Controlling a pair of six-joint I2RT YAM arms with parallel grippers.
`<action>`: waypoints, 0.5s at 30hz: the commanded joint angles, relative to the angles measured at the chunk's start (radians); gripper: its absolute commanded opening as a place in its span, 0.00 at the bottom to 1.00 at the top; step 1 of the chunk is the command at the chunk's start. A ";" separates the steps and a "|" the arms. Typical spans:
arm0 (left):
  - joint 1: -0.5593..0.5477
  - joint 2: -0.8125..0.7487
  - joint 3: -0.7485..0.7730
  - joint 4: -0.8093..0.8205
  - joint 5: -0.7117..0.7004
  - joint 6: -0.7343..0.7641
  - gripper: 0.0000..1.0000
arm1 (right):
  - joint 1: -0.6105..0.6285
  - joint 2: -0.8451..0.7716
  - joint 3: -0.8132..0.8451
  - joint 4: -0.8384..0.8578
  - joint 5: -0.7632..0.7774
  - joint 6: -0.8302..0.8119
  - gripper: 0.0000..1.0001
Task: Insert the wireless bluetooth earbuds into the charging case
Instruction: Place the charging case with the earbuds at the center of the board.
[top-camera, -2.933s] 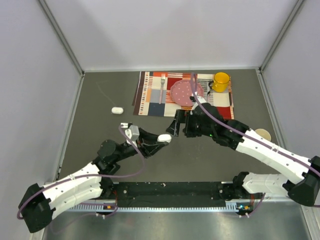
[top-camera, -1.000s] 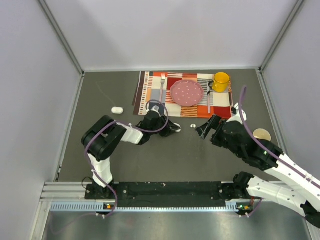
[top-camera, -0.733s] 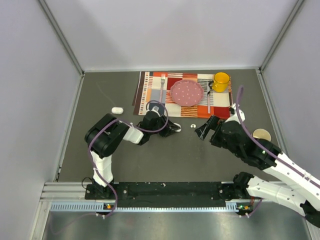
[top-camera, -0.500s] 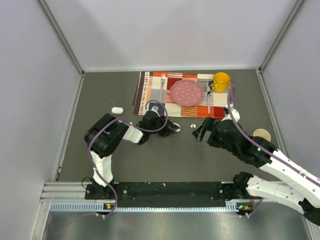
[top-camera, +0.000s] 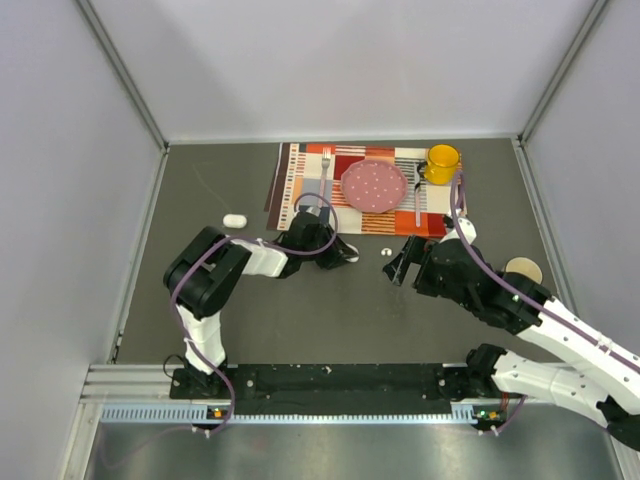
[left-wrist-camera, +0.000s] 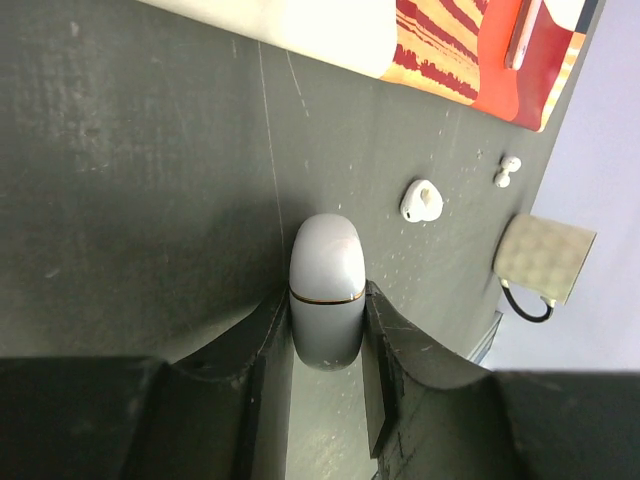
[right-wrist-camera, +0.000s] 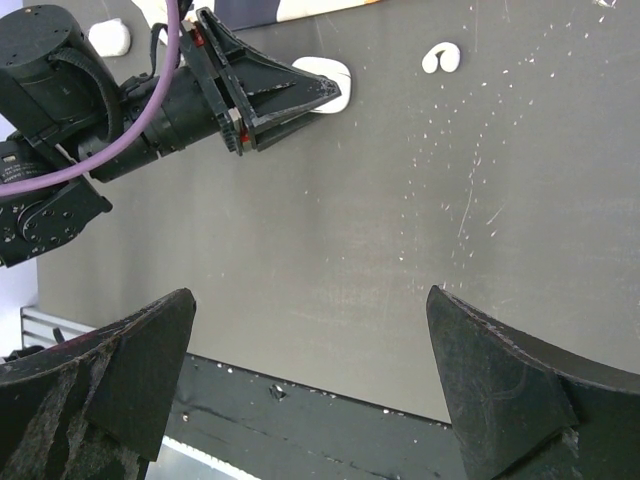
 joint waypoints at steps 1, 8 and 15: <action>0.010 -0.022 -0.007 -0.104 -0.042 0.038 0.34 | -0.005 -0.014 0.035 0.006 0.007 -0.013 0.99; 0.010 -0.038 -0.035 -0.107 -0.060 0.027 0.43 | -0.005 -0.017 0.029 0.006 0.009 -0.009 0.99; 0.010 -0.073 -0.061 -0.147 -0.108 0.024 0.44 | -0.005 -0.020 0.027 0.004 0.013 -0.007 0.99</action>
